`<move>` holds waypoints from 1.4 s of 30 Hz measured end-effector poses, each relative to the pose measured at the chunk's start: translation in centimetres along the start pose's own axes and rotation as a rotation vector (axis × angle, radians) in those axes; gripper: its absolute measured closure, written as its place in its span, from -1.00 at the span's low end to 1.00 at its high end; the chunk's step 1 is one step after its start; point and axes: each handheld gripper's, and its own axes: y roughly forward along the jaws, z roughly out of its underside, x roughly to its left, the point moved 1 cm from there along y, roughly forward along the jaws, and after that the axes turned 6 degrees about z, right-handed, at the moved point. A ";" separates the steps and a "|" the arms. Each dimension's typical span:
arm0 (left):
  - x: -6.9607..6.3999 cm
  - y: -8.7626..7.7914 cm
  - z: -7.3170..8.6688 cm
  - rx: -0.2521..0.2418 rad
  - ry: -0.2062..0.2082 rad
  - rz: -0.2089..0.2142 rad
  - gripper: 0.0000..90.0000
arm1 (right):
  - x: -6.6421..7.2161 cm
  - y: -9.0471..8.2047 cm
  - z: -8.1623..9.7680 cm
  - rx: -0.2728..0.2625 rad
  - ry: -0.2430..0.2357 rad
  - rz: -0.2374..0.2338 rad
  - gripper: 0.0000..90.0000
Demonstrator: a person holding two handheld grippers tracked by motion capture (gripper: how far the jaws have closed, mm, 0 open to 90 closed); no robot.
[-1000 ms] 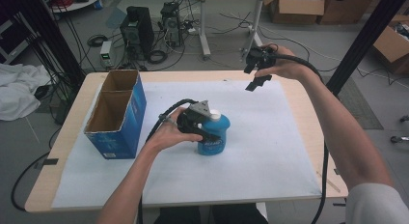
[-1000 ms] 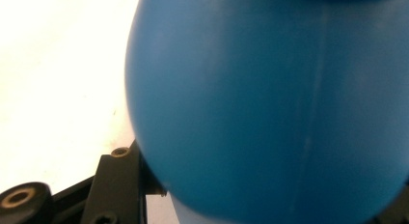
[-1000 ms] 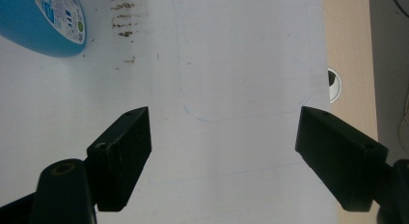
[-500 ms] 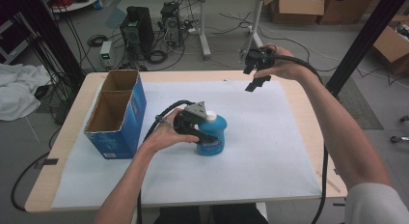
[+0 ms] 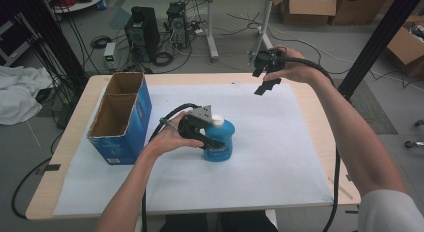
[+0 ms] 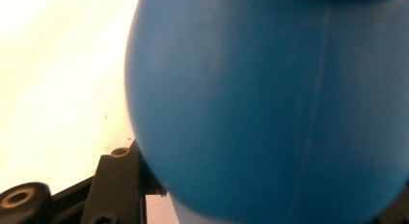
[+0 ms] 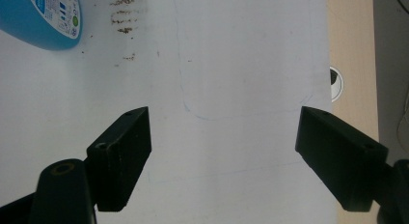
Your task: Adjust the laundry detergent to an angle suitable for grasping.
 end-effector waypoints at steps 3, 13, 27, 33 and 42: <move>0.2 -0.1 0.1 -0.005 -0.006 0.008 -0.01 | 0.0 0.0 -0.1 -0.002 -0.001 0.001 -0.55; 0.1 0.0 -0.2 0.017 0.017 0.013 -0.01 | 0.0 -0.1 0.0 -0.001 0.000 0.003 -0.55; 0.0 0.0 -0.2 0.019 0.002 0.004 -0.03 | 0.1 -0.1 -0.1 0.002 -0.007 0.002 -0.55; 0.0 0.0 -0.3 0.022 -0.001 0.003 -0.04 | 0.2 -0.2 0.0 0.006 -0.002 0.003 -0.55; 0.0 0.0 -0.3 0.018 -0.007 -0.001 -0.08 | 0.2 -0.1 0.0 0.013 -0.002 0.002 -0.55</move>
